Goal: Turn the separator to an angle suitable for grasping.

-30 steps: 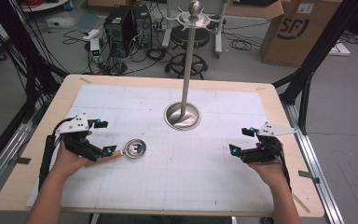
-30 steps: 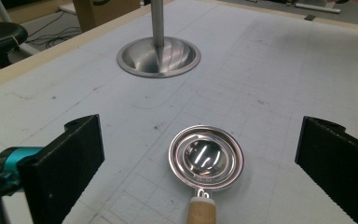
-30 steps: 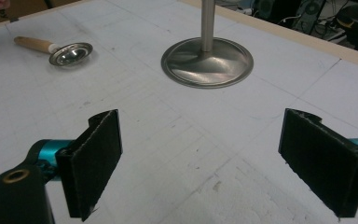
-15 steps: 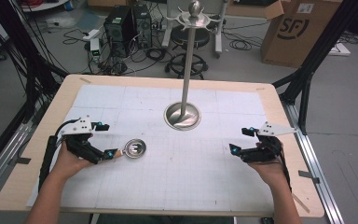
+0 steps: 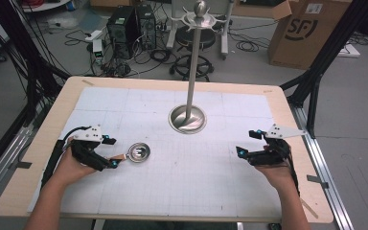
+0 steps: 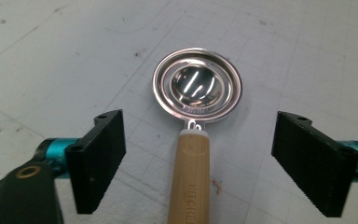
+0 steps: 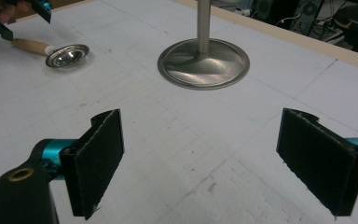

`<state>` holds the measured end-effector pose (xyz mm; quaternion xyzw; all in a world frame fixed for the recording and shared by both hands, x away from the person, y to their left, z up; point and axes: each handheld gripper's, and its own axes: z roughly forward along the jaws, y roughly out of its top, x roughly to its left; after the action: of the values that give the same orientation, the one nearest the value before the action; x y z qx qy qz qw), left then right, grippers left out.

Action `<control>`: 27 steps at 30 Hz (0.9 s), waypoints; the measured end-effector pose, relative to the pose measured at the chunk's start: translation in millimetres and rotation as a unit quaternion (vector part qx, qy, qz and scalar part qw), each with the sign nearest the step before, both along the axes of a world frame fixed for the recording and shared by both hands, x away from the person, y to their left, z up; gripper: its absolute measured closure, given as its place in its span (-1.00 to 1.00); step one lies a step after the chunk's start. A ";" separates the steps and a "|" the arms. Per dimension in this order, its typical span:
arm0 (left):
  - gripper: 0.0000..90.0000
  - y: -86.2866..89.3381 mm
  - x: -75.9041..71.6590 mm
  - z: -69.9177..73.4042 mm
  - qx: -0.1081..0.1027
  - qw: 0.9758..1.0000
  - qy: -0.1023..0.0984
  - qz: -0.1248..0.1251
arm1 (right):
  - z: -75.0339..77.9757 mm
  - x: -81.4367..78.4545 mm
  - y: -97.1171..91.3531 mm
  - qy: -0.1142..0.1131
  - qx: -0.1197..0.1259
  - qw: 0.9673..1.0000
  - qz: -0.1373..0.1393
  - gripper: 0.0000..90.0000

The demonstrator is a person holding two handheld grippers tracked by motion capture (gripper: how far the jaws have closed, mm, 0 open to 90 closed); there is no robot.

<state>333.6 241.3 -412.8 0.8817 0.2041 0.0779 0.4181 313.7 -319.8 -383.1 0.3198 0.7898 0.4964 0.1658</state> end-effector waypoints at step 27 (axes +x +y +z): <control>0.17 -20.4 8.9 -14.1 0.123 0.992 0.022 -0.019 | -6.0 -5.1 -5.1 0.009 -0.019 1.000 -0.011 -0.69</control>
<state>342.5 221.0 -426.9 0.9316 0.1853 0.0755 0.3035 308.6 -324.9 -389.1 0.3302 0.7970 0.4763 0.1701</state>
